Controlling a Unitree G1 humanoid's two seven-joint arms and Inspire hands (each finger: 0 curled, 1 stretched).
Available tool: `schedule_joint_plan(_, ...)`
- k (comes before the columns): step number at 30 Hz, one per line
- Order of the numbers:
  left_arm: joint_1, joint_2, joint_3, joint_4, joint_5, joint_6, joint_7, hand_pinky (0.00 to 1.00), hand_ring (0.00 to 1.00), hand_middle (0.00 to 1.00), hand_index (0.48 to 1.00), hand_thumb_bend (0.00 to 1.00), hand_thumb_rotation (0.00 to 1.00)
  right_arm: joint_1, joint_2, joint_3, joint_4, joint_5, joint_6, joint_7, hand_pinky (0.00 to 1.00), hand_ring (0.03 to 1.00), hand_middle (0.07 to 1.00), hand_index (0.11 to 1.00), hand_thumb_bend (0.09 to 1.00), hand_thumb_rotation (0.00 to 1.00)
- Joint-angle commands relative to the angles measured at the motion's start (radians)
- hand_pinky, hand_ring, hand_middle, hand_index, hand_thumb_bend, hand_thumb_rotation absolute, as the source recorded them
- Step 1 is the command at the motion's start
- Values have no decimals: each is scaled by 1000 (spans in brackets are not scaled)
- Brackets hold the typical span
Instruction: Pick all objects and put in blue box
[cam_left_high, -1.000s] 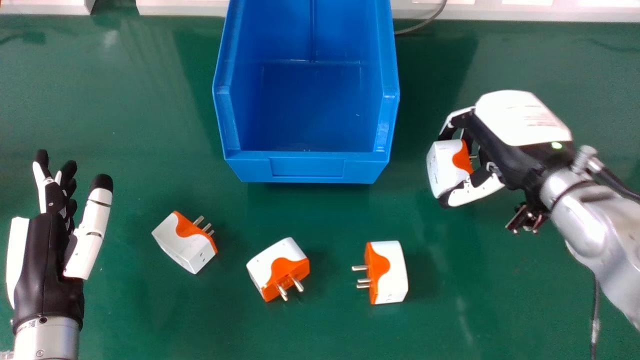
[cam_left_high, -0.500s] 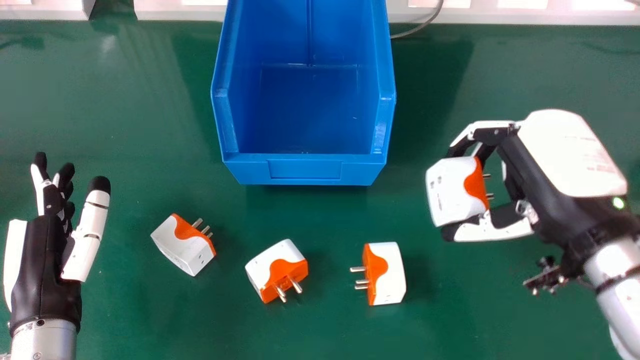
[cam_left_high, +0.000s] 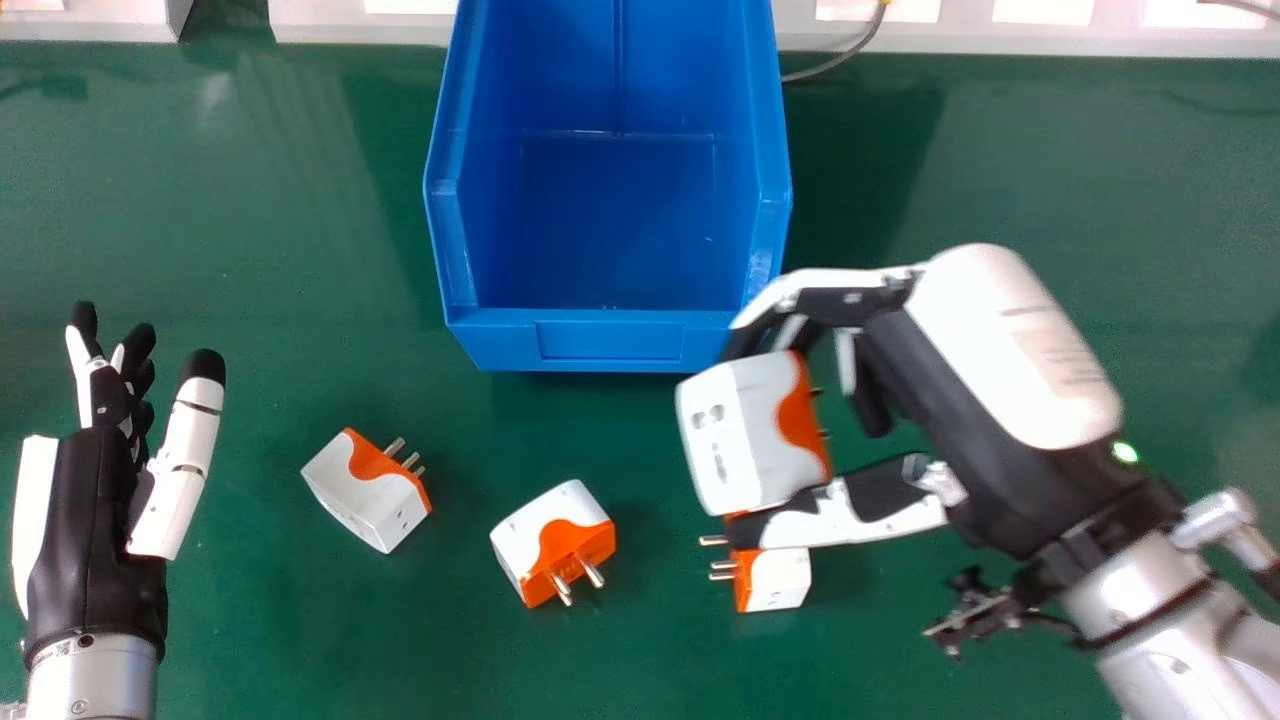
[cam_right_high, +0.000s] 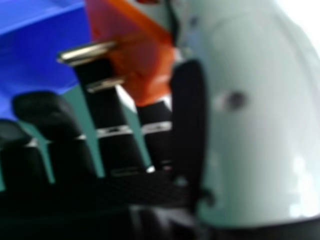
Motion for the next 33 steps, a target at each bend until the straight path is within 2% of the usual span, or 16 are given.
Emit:
schedule_joint_plan(1,-7,0,-1,-21,-6,0,4,1000,995,986,939,418,768,-78,32,23,-2,-8,11,19,88,130,199,470,485,152)
schedule_joint_plan(2,-7,-2,-2,-24,-9,7,5,1000,998,987,940,418,763,-106,45,37,11,-15,18,27,97,139,210,470,485,153)
schedule_joint_plan(6,-5,-2,-6,-30,-4,12,6,1000,997,987,944,415,762,-235,106,85,102,-40,26,26,123,169,245,470,484,151)
schedule_joint_plan(8,-5,-5,-6,-34,-5,15,9,1000,997,988,946,424,772,-310,134,104,159,-50,30,27,140,186,264,471,484,148)
schedule_joint_plan(10,-2,-3,-11,-39,9,21,16,1000,994,987,946,421,785,-378,156,114,227,-54,3,-3,156,201,282,473,485,145)
schedule_joint_plan(12,-2,-4,-12,-40,7,21,16,1000,994,990,948,414,791,-455,182,123,295,-71,13,-17,143,185,263,472,484,143)
schedule_joint_plan(14,-4,-8,-10,-41,-6,22,11,1000,997,991,950,413,789,-525,204,129,359,-91,19,-41,139,183,262,472,484,142)
schedule_joint_plan(17,-4,-8,-10,-39,-5,15,11,1000,999,994,951,405,784,-658,237,133,491,-129,23,-104,154,207,302,477,485,136)
schedule_joint_plan(22,-4,-9,-11,-41,-5,17,13,1000,991,988,949,393,794,-867,269,136,727,-165,60,-180,172,233,325,480,487,129)
schedule_joint_plan(24,-6,-8,-12,-35,-9,12,9,1000,992,988,951,389,792,-950,278,142,838,-170,83,-197,192,265,358,482,486,128)
schedule_joint_plan(25,-6,-3,-14,-32,-2,11,8,1000,995,991,954,393,796,-986,282,146,891,-173,87,-215,208,288,380,483,486,129)
schedule_joint_plan(28,-11,-7,-12,-29,-11,11,6,1000,997,995,960,399,803,-1086,293,173,1062,-201,103,-292,276,377,458,485,486,130)
schedule_joint_plan(30,-15,-6,-13,-25,-2,10,12,1000,992,990,956,428,799,-1155,309,190,1183,-211,125,-326,317,431,506,487,489,128)
schedule_joint_plan(32,-14,2,-18,-20,23,-2,21,991,986,985,952,443,804,-1216,331,199,1291,-206,151,-339,327,451,524,489,490,127)
schedule_joint_plan(33,-15,0,-18,-19,22,-5,21,985,983,982,952,444,815,-1241,340,204,1338,-203,159,-344,325,451,523,489,491,126)
